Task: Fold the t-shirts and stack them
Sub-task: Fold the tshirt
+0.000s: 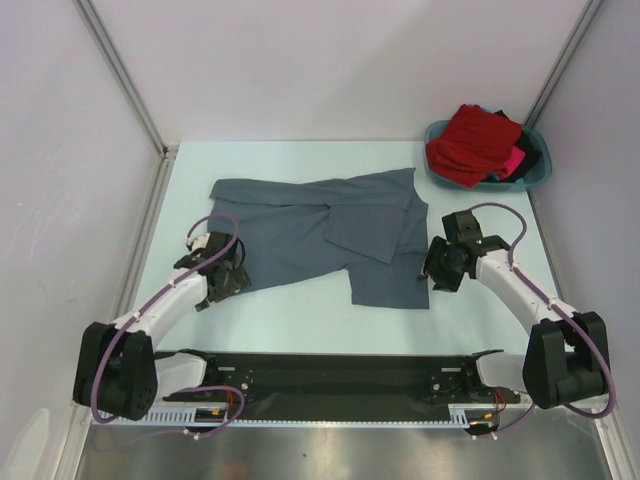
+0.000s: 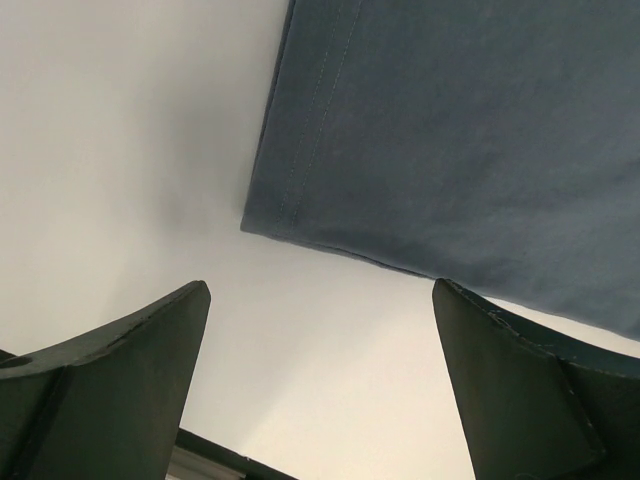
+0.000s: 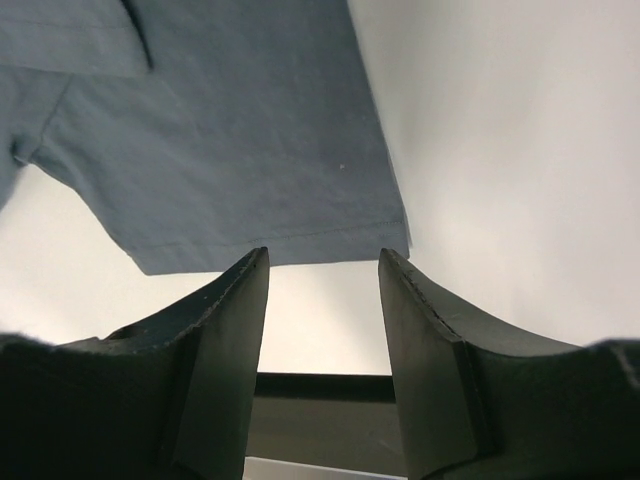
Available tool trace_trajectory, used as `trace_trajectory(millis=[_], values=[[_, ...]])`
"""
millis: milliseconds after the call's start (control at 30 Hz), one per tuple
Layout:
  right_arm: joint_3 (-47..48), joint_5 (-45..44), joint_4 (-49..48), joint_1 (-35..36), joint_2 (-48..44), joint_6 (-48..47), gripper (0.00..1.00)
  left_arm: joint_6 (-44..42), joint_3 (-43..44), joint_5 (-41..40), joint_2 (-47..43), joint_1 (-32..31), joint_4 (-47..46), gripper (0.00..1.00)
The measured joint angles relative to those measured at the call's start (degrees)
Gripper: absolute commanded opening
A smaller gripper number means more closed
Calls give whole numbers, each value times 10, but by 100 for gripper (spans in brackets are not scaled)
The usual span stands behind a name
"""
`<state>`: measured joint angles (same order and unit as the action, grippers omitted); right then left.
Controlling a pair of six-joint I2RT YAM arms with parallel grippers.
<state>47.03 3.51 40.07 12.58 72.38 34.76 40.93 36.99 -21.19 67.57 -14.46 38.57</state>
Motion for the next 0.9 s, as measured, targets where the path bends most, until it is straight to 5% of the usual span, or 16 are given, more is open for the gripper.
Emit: trace_trajectory(millis=[667,900], values=[[-51,-16,-5,17,-9,20,53,-46,-37,96,39,83,-87,100],[-68,-19,-22,17,2,28,50,-57,-48,111,26,83,-122,92]])
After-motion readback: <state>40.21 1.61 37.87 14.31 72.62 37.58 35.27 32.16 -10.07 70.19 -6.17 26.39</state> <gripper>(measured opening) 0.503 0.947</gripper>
